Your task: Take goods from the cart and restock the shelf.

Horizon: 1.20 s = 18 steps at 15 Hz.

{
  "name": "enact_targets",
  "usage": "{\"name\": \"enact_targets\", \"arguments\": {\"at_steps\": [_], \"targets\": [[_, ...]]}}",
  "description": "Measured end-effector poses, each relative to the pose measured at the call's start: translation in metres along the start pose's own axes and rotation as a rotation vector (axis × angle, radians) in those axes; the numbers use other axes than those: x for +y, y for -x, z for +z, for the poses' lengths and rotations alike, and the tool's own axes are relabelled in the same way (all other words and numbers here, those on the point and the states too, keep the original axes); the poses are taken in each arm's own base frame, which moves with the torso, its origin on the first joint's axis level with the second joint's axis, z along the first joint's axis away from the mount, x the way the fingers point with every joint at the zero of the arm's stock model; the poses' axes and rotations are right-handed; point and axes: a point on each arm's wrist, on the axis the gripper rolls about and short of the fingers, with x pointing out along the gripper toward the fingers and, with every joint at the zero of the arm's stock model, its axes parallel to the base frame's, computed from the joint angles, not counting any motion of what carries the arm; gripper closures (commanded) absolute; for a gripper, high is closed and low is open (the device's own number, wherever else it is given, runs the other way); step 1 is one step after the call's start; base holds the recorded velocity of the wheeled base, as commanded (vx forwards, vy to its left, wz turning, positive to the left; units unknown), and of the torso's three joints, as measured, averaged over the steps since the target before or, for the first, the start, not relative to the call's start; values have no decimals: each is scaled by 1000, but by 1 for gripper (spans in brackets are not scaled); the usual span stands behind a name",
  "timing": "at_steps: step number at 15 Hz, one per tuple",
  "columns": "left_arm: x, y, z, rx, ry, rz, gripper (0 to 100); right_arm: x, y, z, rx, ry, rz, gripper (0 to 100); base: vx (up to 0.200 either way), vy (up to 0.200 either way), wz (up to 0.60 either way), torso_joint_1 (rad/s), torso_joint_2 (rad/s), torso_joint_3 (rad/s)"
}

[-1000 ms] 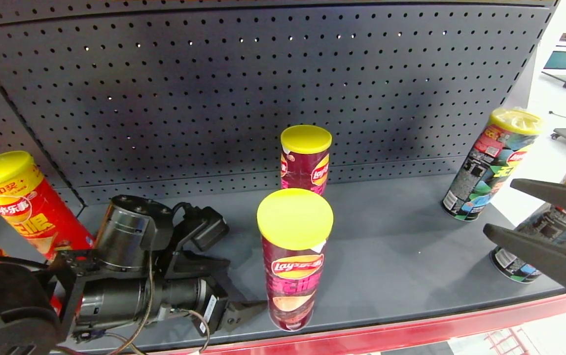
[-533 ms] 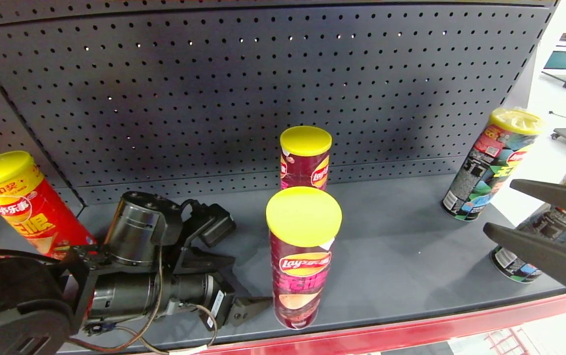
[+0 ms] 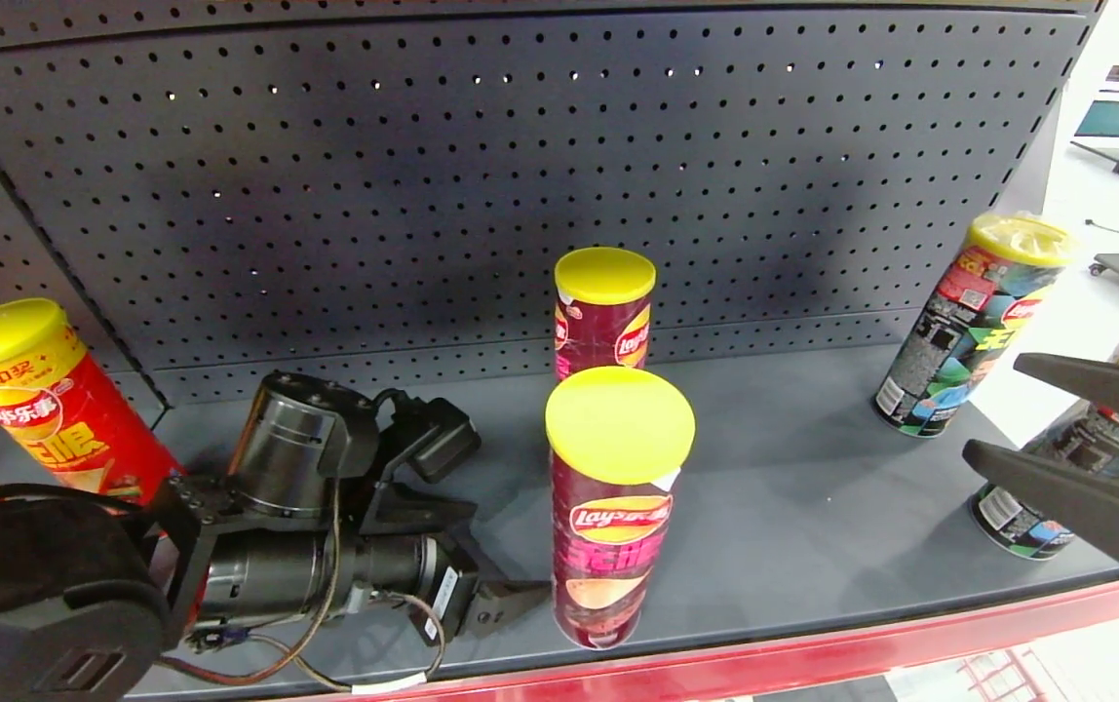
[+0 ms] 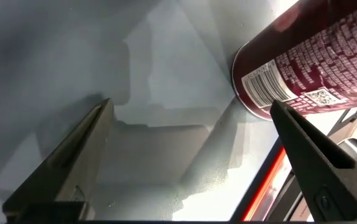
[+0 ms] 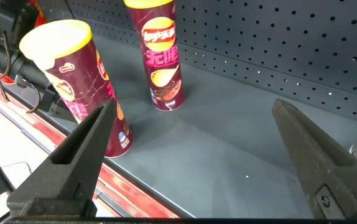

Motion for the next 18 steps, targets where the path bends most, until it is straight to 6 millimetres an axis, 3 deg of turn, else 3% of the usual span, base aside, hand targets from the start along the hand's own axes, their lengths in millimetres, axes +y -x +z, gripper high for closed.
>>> {"name": "enact_targets", "arguments": {"at_steps": [5, 7, 10, 12, 15, 18], "targets": [[3, 4, 1, -10, 10, 36, 0, 1, 5, -4, 4, 0, 1, 0, 0, 0, 0, 0, 0, 0], [7, 19, 6, -59, 18, 75, 0, 3, 12, -15, 27, -5, -4, 0, 0, 0, 0, 0, 0, 0], [-1, 63, 13, -165, 9, 123, 0, 4, 29, -29, 74, -18, -40, 0, 0, 0, 0, 0, 0, 0], [-13, 100, 7, -195, 5, 160, 0, 6, 45, -38, 114, -28, -64, 0, 0, 0, 0, 0, 0, 0], [-32, 161, -18, -196, 10, 229, 0, 14, 76, -51, 170, -46, -104, 0, 0, 0, 0, 0, 0, 0], [-47, 212, -61, -168, 24, 307, 0, 28, 115, -67, 237, -78, -164, 0, 0, 0, 0, 0, 0, 0]]}}
